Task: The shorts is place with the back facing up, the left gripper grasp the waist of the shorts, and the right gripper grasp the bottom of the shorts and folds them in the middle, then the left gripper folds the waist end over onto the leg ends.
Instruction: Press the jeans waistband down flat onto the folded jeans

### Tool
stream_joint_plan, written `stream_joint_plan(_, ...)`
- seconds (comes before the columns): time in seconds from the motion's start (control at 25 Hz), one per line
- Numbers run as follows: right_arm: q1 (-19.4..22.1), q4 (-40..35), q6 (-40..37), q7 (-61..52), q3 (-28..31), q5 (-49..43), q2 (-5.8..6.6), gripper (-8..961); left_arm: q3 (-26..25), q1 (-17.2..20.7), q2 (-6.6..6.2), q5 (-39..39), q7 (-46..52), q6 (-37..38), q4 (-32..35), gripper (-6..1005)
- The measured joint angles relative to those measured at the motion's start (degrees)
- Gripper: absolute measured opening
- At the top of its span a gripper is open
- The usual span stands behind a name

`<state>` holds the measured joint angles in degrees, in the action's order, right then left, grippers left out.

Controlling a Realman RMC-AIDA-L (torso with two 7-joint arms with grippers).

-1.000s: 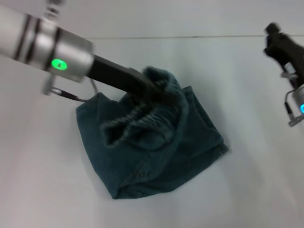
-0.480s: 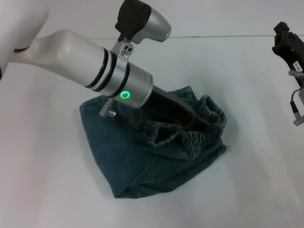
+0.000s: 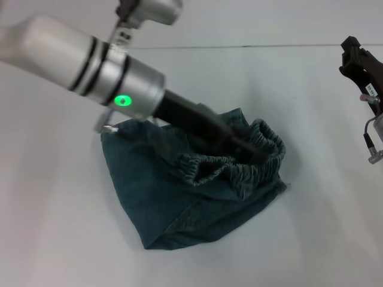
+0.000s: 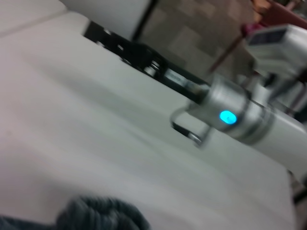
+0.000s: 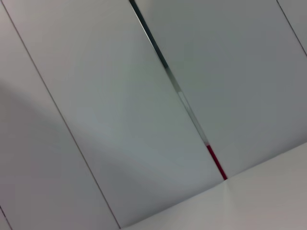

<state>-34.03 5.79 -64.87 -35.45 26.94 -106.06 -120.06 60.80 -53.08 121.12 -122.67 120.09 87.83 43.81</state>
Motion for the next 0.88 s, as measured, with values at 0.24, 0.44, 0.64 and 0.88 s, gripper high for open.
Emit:
stream_joint_plan(0.24,0.4,-0.3,0.0,-0.1,-0.4,-0.1,0.00,9,-2.1,4.0,-1.87,-4.1,1.1,5.2,4.5,889)
stream_joint_plan(0.44,0.4,0.0,0.1,-0.2,-1.4,-0.1,0.05,8,-3.5,9.1,-0.22,-6.9,-1.1,3.7,11.9,949)
stream_joint_plan(0.64,0.2,-0.7,-0.4,-2.2,-5.4,-0.1,0.27,8,-2.7,11.8,1.48,-10.0,-6.7,2.2,14.4,932)
stream_joint_plan(0.88,0.2,-1.1,0.0,-3.1,-5.7,-0.1,0.29,7,0.8,12.8,2.62,-11.9,-9.3,0.7,14.6,912)
